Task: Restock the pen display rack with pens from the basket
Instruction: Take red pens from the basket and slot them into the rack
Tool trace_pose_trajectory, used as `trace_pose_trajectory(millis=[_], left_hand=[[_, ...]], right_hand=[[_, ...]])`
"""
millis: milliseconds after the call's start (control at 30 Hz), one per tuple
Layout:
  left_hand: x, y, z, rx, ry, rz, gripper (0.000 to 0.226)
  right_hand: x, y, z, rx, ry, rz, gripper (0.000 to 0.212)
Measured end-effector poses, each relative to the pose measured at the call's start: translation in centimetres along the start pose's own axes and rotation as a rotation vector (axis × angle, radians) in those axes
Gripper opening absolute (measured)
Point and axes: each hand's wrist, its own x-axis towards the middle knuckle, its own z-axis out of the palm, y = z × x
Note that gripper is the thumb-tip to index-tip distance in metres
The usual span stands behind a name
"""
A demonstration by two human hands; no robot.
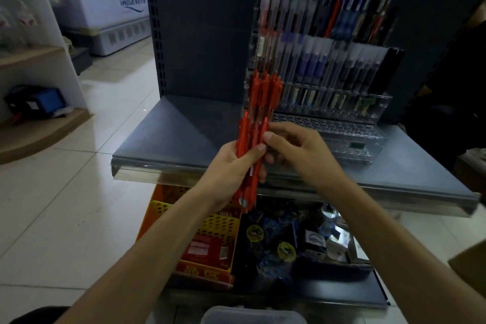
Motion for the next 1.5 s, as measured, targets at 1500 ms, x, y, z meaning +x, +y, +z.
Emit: trace_pose_trajectory(millis=[1500], left_hand=[[2.0, 0.8, 0.2, -0.491, -0.053, -0.112, 0.022]], right_hand=[[8.4, 2.3, -2.6, -0.535, 0.345, -0.022, 0.014]])
